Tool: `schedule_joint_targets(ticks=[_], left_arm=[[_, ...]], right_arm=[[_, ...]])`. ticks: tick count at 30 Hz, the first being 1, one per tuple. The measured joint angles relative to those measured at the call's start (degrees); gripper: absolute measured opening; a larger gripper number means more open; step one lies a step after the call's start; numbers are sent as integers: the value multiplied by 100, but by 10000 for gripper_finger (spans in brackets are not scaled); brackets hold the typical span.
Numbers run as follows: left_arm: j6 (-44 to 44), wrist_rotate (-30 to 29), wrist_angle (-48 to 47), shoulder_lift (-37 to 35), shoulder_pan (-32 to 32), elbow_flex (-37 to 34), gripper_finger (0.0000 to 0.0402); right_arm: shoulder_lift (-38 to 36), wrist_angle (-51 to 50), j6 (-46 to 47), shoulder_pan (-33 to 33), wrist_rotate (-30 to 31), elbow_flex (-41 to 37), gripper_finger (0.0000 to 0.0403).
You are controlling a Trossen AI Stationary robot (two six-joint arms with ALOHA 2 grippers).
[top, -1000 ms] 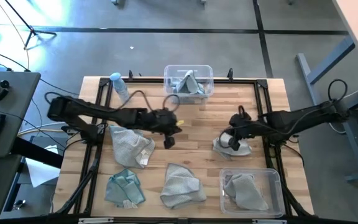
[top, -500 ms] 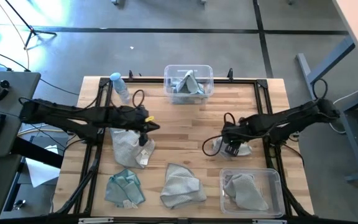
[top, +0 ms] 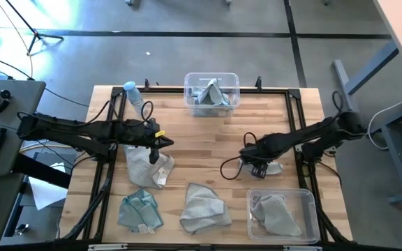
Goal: Sort microfiber towel by color & place in baskets
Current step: Put the gray towel into the bottom transparent bin
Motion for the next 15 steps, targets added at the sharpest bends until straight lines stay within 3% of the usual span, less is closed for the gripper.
schedule_joint_targets(ticks=[4,8,15], left_arm=[[53,0,3,0,0,0,0],[-33,0,1,1,0,0,0],[16,0,-3,2,0,0,0]], right_arm=[[356,-6,-19,-83,-2,-2,110],[406,-8,140,-109,-39,-4,19],[-416,11,1604,73,-145,-1,6]])
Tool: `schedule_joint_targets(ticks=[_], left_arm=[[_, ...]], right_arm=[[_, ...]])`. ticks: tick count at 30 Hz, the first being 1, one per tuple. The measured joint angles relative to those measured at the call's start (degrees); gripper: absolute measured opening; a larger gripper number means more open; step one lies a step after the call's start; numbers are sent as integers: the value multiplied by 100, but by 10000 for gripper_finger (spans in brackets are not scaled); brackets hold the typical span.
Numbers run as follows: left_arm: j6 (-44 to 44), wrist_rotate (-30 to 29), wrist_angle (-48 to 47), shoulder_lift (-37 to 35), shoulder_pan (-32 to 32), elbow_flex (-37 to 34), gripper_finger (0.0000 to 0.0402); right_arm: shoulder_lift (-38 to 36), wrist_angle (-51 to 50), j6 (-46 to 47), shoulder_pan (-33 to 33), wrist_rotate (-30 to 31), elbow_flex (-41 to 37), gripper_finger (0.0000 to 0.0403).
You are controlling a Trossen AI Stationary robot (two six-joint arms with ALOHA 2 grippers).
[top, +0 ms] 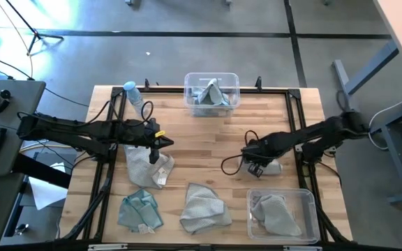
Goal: Sort microfiber towel by color & place in baskets
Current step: Put the gray towel into the bottom transparent bin
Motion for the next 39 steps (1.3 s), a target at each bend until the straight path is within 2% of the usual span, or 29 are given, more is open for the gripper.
schedule_joint_targets(ticks=[5,10,13,17,22,29,34,39], left_arm=[[111,0,0,0,0,0,0],[248,1,0,0,0,0,0],[251,2,0,0,0,0,0],[222,2,0,0,0,0,0],[205,0,0,0,0,0,0],[201,0,4,0,9,0,0],[201,0,4,0,9,2,0],[201,-2,2,0,9,2,0]], right_arm=[[-1137,15,1542,427,512,7,4],[-2279,169,2807,1066,1693,10,3],[-2757,502,3043,1419,2484,10,2],[-3026,1070,2759,1782,3434,125,1],[-2739,1103,1960,2027,4030,1113,1],[-1748,152,1086,2272,4272,3342,1],[-853,-878,1148,2670,4055,5023,0],[40,-2231,2113,3386,3902,6638,0]])
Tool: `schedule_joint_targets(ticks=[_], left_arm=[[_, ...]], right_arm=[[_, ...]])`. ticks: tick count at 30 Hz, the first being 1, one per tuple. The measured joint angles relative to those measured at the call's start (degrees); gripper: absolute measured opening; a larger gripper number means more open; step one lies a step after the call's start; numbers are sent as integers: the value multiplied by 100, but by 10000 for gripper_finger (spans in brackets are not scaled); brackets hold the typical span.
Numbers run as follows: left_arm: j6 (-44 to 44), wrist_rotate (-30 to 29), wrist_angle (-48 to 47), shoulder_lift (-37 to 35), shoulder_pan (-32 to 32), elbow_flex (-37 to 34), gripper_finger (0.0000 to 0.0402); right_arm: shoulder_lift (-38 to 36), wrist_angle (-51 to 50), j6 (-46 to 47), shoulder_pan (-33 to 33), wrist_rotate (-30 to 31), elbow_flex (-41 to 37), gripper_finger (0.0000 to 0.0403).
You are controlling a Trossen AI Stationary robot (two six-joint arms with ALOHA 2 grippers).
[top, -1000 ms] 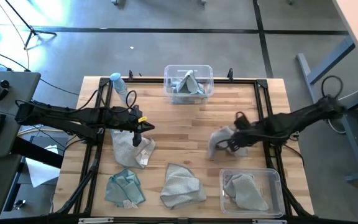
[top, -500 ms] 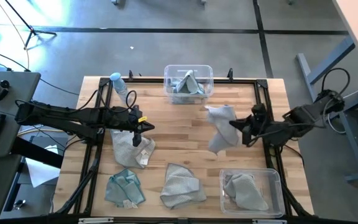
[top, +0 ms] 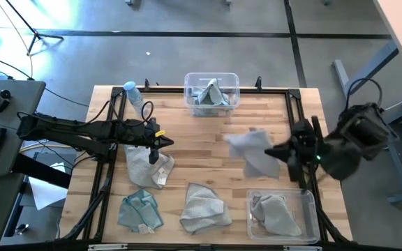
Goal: Sort microfiber towel by color & place in baskets
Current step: Put the gray towel into the bottom transparent bin
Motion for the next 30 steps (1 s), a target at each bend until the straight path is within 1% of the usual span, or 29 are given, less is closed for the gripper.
schedule_joint_targets(ticks=[3,4,7,9,10,14,16,18,23,25,26,30], left_arm=[[42,-19,0,0,0,0,0],[42,-20,0,0,0,0,0],[68,-24,0,2,0,0,0],[101,-26,2,2,0,0,0],[101,-26,11,2,0,0,0],[101,-29,49,2,0,0,0],[103,-29,52,2,0,0,0],[103,-29,52,2,0,0,0],[126,-26,141,2,0,0,0],[160,-23,196,2,0,0,0],[160,-22,218,2,0,0,0],[150,-8,275,2,0,1,0]], right_arm=[[531,-857,904,443,-11,852,0],[683,-862,1087,583,-27,1065,0],[1022,-692,1198,1017,-136,1531,0],[1222,-806,1746,1312,-127,1756,0],[1226,-830,2084,1459,-164,1686,0],[1239,-841,3557,1836,-644,1085,0],[1238,-835,4047,1901,-1039,692,0],[1235,-836,4507,1886,-1743,236,0],[1239,-848,5536,1894,-3843,-840,0],[1239,-843,5819,1931,-4493,-1149,0],[1239,-843,5918,1942,-4660,-1275,0],[1239,-840,5997,1921,-4940,-1602,0]])
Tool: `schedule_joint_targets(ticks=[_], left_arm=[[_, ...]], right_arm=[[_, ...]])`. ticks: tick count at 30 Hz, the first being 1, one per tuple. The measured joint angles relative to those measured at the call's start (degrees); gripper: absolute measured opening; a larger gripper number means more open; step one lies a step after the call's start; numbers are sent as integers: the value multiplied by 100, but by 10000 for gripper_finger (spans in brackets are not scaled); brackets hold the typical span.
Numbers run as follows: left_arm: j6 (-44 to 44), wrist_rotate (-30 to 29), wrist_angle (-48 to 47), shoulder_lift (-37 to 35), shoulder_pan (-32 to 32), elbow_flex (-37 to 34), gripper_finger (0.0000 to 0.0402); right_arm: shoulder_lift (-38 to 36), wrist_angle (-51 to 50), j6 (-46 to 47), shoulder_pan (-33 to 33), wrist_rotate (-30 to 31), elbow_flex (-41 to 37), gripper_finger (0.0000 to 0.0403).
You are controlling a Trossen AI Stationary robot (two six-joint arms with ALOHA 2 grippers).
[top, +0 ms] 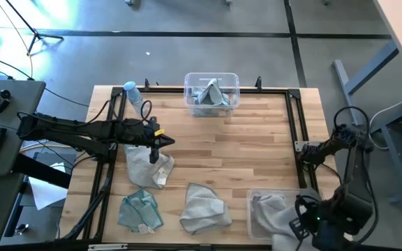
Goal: Sort microfiber towel by color & place in baskets
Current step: Put the gray towel into the bottom transparent bin
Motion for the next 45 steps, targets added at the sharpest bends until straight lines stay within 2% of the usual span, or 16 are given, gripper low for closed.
schedule_joint_targets(ticks=[4,6,11,14,16,17,18,20,25,27,29,32,35,40,45], left_arm=[[-3,21,105,0,0,1,0],[-1,23,151,0,0,1,0],[-6,24,206,0,0,1,0],[-6,30,206,0,0,1,0],[-6,32,204,0,0,1,0],[-4,32,205,0,0,1,0],[-3,32,206,0,0,1,0],[-8,33,204,0,0,1,0],[-6,115,201,0,0,1,0],[-3,119,201,0,0,1,0],[0,119,199,0,0,2,0],[53,119,197,0,0,1,0],[101,118,193,0,0,1,0],[212,117,171,0,0,1,0],[407,117,168,0,0,1,0]], right_arm=[[-2,0,1,-59,-314,-149,0],[-7,2,1,-55,16,-206,0],[-9,5,-170,-103,2622,-218,0],[-9,5,-724,-212,4040,-218,0],[-9,5,-1220,-349,4552,-218,0],[-14,4,-1511,-442,4567,-218,0],[-20,4,-1840,-534,4405,-218,0],[-20,-3,-2382,-732,3691,-218,0],[-20,-1,-3218,-1066,1186,-218,0],[-20,2,-3257,-1108,557,-218,0],[-20,2,-3240,-1112,196,-218,0],[0,0,-2871,-1111,38,-218,0],[118,-1,-2289,-1097,231,-218,0],[533,3,-1149,-1099,403,-218,0],[1037,4,-555,-1073,387,-218,0]])
